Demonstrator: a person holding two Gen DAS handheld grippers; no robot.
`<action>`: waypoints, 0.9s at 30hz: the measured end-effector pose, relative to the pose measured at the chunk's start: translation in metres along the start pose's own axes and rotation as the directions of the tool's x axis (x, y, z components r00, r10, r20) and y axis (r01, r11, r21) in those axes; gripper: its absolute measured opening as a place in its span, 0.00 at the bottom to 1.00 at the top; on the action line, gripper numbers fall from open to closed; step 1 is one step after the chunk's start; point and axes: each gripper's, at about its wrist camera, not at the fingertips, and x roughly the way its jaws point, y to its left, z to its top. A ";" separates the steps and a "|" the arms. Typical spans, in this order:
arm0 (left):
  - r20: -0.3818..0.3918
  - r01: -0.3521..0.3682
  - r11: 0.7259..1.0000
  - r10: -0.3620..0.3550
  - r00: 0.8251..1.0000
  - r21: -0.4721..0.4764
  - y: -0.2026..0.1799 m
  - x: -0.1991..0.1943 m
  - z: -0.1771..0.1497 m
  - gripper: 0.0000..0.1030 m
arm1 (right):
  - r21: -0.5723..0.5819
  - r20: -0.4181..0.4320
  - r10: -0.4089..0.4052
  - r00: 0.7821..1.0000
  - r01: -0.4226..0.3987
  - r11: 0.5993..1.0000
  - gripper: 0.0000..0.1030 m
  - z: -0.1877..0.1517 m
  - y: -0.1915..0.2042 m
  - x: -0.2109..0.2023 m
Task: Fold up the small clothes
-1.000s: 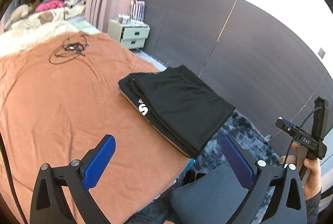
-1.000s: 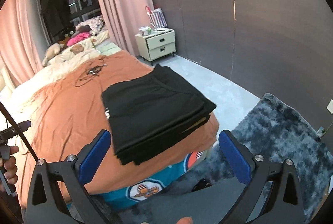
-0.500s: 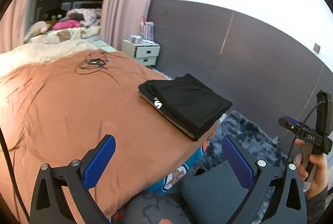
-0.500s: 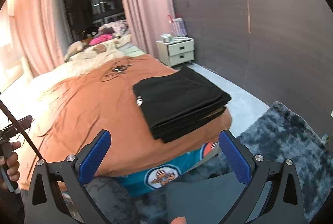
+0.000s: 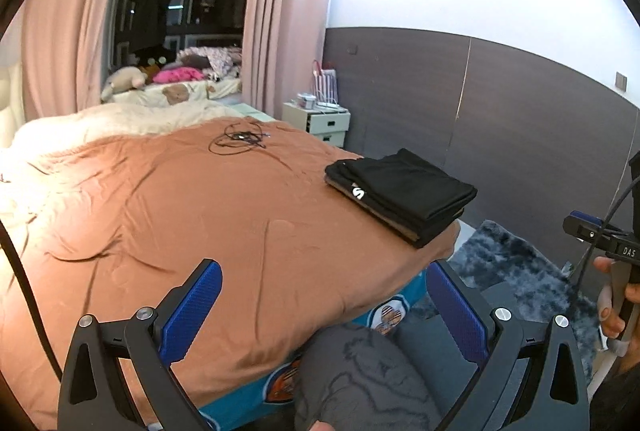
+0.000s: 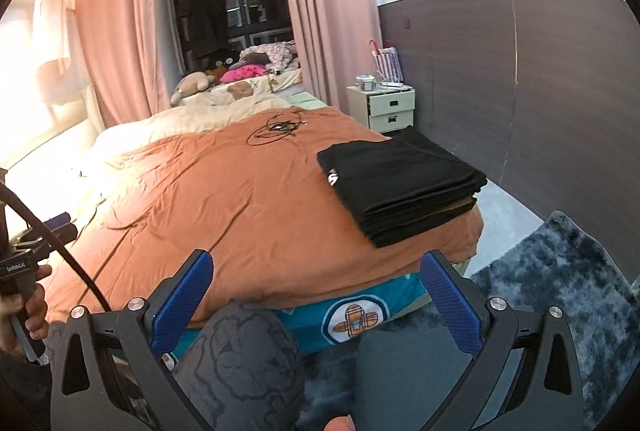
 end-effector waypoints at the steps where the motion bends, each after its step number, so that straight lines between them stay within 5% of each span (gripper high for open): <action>1: 0.013 -0.018 1.000 0.018 1.000 0.005 0.000 -0.008 -0.006 0.99 | -0.003 0.000 0.001 1.000 -0.001 1.000 1.00 -0.003 0.001 -0.001; 8: 0.037 -0.042 0.999 0.040 0.998 0.035 -0.009 -0.044 -0.038 0.99 | -0.011 -0.006 0.022 1.000 -0.022 1.000 1.00 -0.023 0.017 -0.008; 15: 0.063 -0.074 0.996 0.071 0.995 0.041 -0.014 -0.057 -0.061 1.00 | -0.070 0.006 -0.044 0.999 0.044 0.997 1.00 -0.041 0.029 -0.007; 27: 0.085 -0.083 0.997 0.082 0.993 0.003 -0.003 -0.068 -0.074 1.00 | -0.051 -0.003 -0.018 1.000 0.018 0.999 1.00 -0.052 0.052 -0.001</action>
